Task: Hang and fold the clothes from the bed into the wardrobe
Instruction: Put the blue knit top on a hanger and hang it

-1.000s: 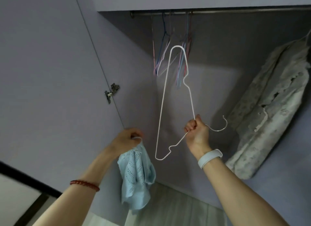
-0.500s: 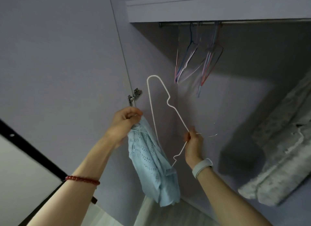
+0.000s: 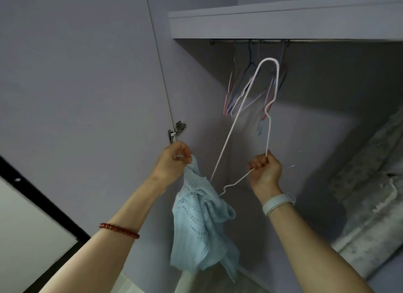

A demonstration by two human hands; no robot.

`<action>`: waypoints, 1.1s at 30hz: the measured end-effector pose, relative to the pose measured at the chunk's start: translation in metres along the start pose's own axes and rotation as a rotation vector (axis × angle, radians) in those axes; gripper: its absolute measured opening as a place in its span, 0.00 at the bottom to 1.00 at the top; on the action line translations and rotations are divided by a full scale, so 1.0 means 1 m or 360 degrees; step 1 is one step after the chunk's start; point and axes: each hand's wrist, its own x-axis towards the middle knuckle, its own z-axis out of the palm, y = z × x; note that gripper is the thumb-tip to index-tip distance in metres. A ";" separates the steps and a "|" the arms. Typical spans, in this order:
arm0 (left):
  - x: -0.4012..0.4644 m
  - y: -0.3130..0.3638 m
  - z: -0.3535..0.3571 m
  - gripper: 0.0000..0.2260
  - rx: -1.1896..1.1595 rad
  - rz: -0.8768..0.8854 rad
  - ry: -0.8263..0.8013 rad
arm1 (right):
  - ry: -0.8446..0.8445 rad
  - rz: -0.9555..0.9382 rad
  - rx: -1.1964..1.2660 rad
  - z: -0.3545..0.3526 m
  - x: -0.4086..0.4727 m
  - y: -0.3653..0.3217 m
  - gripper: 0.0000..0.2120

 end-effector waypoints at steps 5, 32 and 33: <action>0.002 0.014 -0.002 0.15 -0.0399 0.0028 -0.0036 | -0.0048 0.0104 -0.0117 0.013 -0.020 0.039 0.18; -0.012 -0.055 -0.038 0.15 0.1116 0.0327 -0.0492 | -0.0304 -0.0919 -0.1855 -0.024 0.019 -0.034 0.24; -0.014 -0.058 -0.033 0.15 0.1088 0.0317 -0.0481 | -0.0304 -0.0927 -0.1871 -0.025 0.019 -0.035 0.24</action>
